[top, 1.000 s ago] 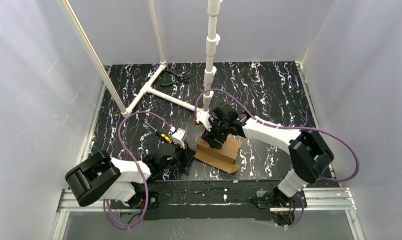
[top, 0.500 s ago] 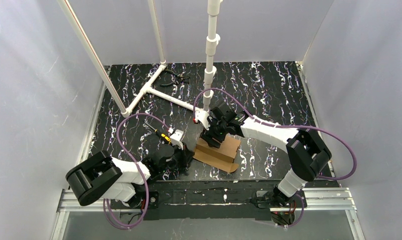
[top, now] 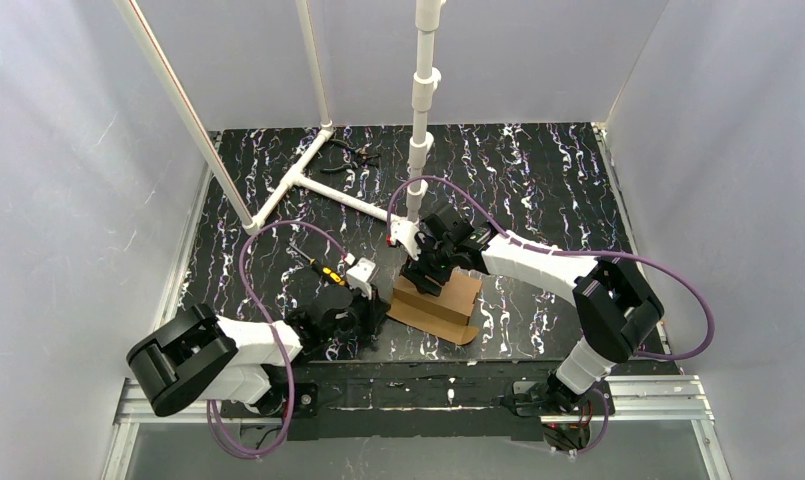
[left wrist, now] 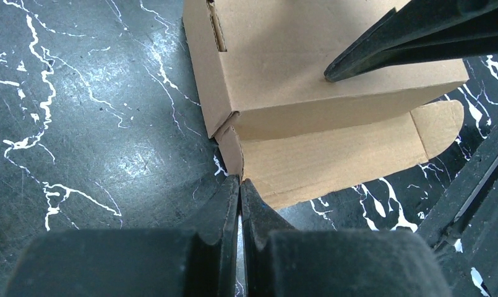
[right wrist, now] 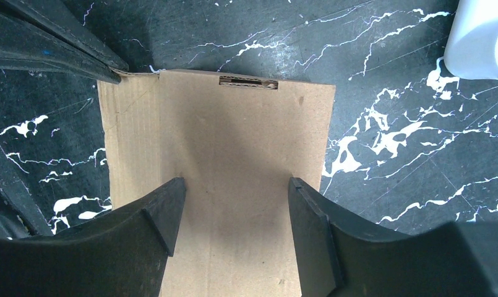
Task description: Fold the paper box
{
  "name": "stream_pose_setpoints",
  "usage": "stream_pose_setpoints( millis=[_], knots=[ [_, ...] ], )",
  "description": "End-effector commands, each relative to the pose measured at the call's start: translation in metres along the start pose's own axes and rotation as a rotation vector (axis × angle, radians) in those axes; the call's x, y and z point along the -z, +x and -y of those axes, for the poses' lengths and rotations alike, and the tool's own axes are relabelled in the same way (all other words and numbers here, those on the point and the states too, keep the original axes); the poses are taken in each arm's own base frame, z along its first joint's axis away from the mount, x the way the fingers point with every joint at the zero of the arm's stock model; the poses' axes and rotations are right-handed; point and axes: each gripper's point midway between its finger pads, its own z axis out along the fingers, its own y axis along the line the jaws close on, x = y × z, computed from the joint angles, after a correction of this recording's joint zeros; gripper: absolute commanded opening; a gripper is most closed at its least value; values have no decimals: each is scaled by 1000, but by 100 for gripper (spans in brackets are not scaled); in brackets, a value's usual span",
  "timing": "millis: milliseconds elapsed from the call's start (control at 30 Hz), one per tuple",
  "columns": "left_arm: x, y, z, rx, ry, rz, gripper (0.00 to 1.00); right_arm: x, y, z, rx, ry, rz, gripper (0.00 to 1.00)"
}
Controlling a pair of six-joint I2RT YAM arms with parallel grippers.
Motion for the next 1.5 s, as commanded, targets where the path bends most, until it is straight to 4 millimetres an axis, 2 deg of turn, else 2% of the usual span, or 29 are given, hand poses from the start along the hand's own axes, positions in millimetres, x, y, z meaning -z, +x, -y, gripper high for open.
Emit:
stream_pose_setpoints(
  millis=[0, 333, 367, 767, 1033, 1267, 1467],
  knots=[
    [-1, -15, 13, -67, 46, -7, 0, -14, 37, 5, -22, 24, -139, 69],
    [1, -26, 11, -78, 24, -27, 0, -14, 37, 1, -10, 6, -136, 69],
    [1, -27, 16, -76, 49, -39, 0, -14, 37, 0, -9, 4, -137, 69],
    [-5, -46, 20, 18, 82, -107, 0, -15, 37, -4, 4, -6, -136, 69],
    [-8, -64, 19, 171, 57, -97, 0, -16, 37, -7, 10, -14, -139, 69],
    [-12, -73, 8, 357, -28, -64, 0, -17, 37, -10, 16, -20, -141, 69],
    [-23, -80, 17, 421, -4, -89, 0, -18, 36, -10, 20, -22, -143, 69]
  ],
)
